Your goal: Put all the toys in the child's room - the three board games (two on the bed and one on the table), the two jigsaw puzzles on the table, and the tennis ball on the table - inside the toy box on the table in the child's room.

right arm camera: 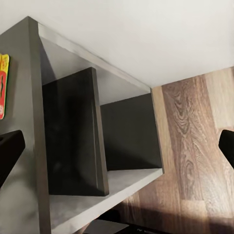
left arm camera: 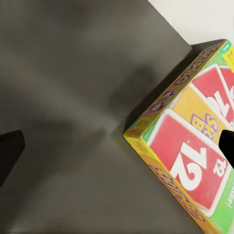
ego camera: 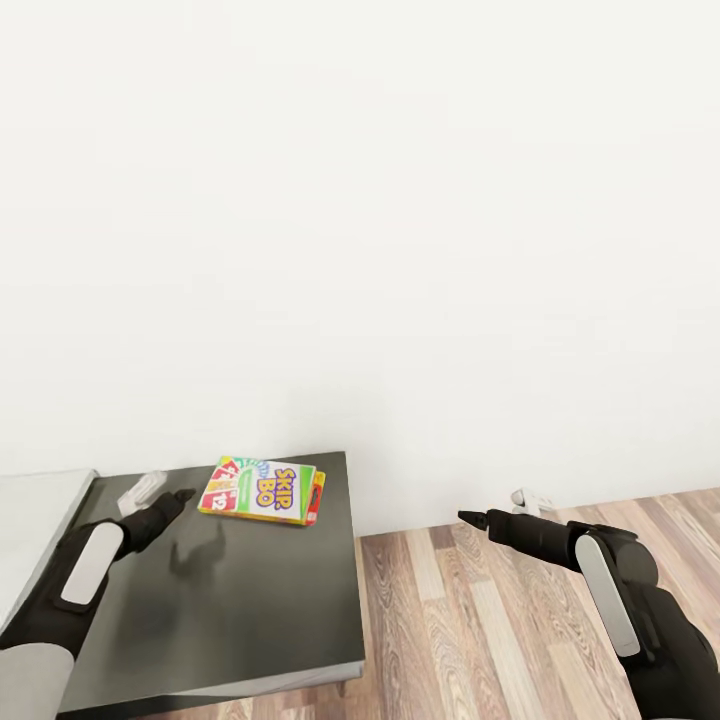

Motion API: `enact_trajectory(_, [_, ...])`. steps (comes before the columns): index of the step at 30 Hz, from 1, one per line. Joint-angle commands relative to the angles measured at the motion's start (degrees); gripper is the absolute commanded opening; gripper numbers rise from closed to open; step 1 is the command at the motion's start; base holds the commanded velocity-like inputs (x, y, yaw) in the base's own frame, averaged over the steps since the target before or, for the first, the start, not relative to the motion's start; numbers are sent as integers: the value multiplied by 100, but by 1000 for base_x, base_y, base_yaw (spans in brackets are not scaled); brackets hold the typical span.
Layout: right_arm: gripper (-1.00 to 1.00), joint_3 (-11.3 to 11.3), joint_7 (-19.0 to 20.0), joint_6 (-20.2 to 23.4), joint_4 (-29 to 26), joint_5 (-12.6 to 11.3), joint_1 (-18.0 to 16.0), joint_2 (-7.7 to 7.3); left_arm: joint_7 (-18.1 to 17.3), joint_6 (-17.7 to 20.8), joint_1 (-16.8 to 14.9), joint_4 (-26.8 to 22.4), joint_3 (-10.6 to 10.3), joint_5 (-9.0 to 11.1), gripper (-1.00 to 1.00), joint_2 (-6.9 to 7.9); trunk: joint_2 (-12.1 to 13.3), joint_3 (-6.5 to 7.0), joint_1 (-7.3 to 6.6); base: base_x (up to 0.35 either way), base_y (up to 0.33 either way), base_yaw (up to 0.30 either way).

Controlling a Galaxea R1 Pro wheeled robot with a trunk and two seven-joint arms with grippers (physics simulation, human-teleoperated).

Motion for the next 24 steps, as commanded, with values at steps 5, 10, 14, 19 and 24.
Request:
enact_trajectory(5, [100,-8,63,24,-5,49,-5,1,47,21,-3,157,-10,55,100,-2,-11,-10,3,7,0,0])
enact_trajectory(10, [100,-8,66,24,-7,49,-5,0,46,14,-3,345,-18,51,100,-11,-11,-10,3,3,0,0])
enact_trajectory(14, [100,-8,67,24,-8,49,-5,2,46,6,-3,393,-21,52,100,-16,-11,-10,3,1,0,0])
enact_trajectory(19, [100,-8,67,24,-8,48,-5,0,45,-6,-3,331,-19,53,100,-19,-11,-10,3,0,0,0])
enact_trajectory(24, [100,-8,68,24,-9,48,-5,-3,45,-13,-3,258,-17,55,100,-21,-11,-10,3,12,0,0])
